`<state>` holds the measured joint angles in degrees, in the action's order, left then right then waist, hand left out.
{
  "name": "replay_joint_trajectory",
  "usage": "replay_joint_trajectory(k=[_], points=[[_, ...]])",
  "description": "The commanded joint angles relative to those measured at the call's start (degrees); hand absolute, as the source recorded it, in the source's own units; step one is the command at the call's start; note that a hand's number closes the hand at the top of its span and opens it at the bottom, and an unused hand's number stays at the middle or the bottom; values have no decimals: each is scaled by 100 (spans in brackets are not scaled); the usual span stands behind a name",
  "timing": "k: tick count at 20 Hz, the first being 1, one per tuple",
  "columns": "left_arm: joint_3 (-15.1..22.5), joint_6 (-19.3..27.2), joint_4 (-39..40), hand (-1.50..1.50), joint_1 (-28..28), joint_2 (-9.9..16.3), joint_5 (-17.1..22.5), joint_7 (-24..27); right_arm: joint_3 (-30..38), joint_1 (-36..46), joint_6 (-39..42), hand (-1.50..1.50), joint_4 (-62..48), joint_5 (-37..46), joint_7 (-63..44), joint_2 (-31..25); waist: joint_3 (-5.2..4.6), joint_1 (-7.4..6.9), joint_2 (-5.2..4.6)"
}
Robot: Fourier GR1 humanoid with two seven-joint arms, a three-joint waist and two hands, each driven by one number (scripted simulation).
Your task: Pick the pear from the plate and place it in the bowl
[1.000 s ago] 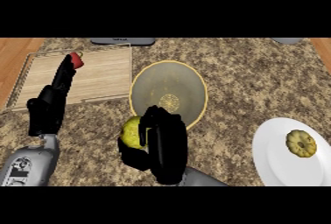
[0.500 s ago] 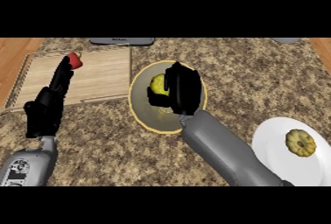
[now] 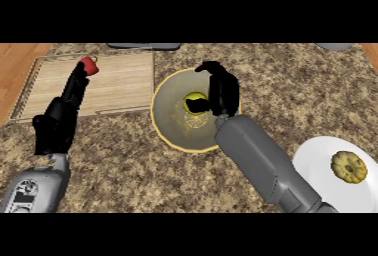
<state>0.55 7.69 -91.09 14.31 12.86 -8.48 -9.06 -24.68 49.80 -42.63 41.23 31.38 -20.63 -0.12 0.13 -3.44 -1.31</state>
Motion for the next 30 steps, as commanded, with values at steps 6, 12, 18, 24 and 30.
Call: replay_joint_trajectory(k=[6,12,18,24,30], points=[[114,56,-211,0,-113,-86,-145,-220,1116,31,94,-150,-473,-1706,2729,-2,2,75,38],[-145,138,252,0,-203,-161,-111,162,1399,-247,457,-150,-271,-2453,3231,12,-10,288,108],[-186,119,-155,0,-168,-84,-206,-305,1498,-1163,1555,-150,1189,-2723,3129,-680,-12,407,160],[-565,-174,-169,0,-437,193,90,107,1215,-3109,2310,-150,2993,-3096,3570,-969,-15,456,173],[-328,-195,-782,0,-300,31,-109,-653,1090,-3903,2533,-150,4064,-2893,3398,-1073,-12,362,149]])
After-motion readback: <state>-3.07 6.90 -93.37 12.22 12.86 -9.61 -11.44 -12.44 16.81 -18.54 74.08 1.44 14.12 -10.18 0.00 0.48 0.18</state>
